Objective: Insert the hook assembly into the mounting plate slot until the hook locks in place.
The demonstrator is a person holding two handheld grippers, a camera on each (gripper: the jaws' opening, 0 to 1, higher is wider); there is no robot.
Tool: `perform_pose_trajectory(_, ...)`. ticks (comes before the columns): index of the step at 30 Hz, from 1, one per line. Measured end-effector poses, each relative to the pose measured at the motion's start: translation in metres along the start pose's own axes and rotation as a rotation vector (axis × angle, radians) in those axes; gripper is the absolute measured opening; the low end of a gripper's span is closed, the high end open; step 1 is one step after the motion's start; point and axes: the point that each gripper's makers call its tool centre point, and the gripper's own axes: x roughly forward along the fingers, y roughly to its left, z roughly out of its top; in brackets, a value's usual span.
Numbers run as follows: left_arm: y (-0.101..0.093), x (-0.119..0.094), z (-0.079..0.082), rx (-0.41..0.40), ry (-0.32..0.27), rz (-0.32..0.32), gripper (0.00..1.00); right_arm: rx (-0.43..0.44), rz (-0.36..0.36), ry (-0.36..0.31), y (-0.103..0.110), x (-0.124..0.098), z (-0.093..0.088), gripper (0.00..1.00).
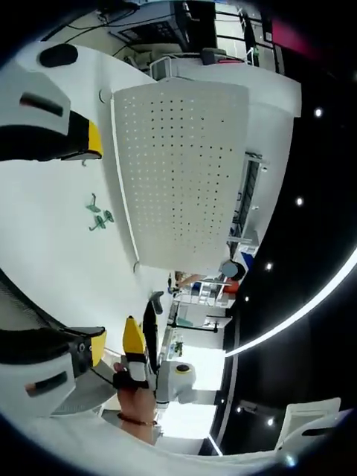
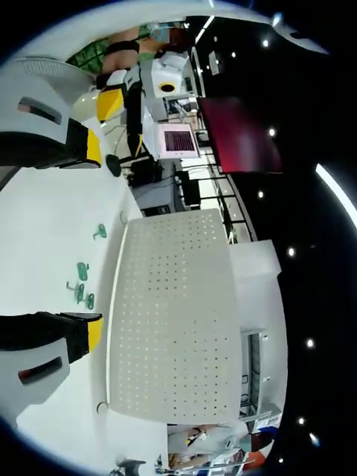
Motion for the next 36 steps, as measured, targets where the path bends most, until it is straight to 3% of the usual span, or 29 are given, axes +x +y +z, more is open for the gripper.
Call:
perform_pose_trajectory(5, 0.005, -0.002, 0.0, 0.019, 0.021, 0.01, 0.94, 0.022, -0.004, -0.009, -0.006, -0.002, 0.001, 0.8)
perform_pose_trajectory(12, 0.006, -0.004, 0.006, 0.009, -0.007, 0.012, 0.9, 0.04, -0.007, -0.008, -0.006, -0.003, -0.001, 0.8)
perform_pose_trajectory(14, -0.001, -0.004, 0.007, -0.034, -0.01, -0.029, 0.84, 0.04, -0.006, -0.01, -0.006, -0.003, -0.001, 0.8)
perform_pose_trajectory(15, -0.007, -0.005, 0.016, -0.06, -0.06, -0.066, 0.79, 0.041, -0.008, -0.01, -0.009, -0.003, -0.004, 0.8)
perform_pose_trajectory(17, -0.007, -0.008, 0.021, -0.096, -0.085, -0.07, 0.73, 0.053, -0.007, 0.011, -0.01, -0.003, -0.01, 0.79)
perform_pose_trajectory(20, -0.006, -0.01, 0.029, -0.043, -0.119, -0.052, 0.76, 0.059, -0.004, 0.006, -0.008, -0.003, -0.01, 0.79)
perform_pose_trajectory(22, -0.008, -0.01, 0.034, -0.099, -0.137, -0.066, 0.82, 0.062, 0.002, 0.008, -0.007, -0.003, -0.011, 0.79)
perform_pose_trajectory(25, -0.008, -0.01, 0.035, -0.104, -0.136, -0.067, 0.86, 0.061, 0.006, 0.009, -0.008, -0.002, -0.011, 0.78)
perform_pose_trajectory(29, -0.009, -0.007, 0.034, -0.145, -0.101, -0.071, 0.88, 0.068, 0.008, 0.004, -0.009, -0.001, -0.01, 0.78)
perform_pose_trajectory(31, -0.011, -0.005, 0.029, -0.149, -0.06, -0.074, 0.96, 0.074, 0.009, -0.001, -0.01, 0.0, -0.009, 0.77)
perform_pose_trajectory(33, -0.006, -0.003, 0.03, -0.122, -0.081, -0.035, 1.0, 0.078, 0.01, -0.001, -0.01, 0.0, -0.009, 0.77)
perform_pose_trajectory(34, -0.006, -0.004, 0.037, -0.058, -0.126, -0.038, 1.0, 0.079, 0.011, 0.0, -0.011, 0.001, -0.009, 0.77)
perform_pose_trajectory(36, -0.015, -0.004, 0.042, -0.054, -0.17, -0.083, 1.0, 0.074, 0.014, -0.001, -0.011, 0.001, -0.009, 0.77)
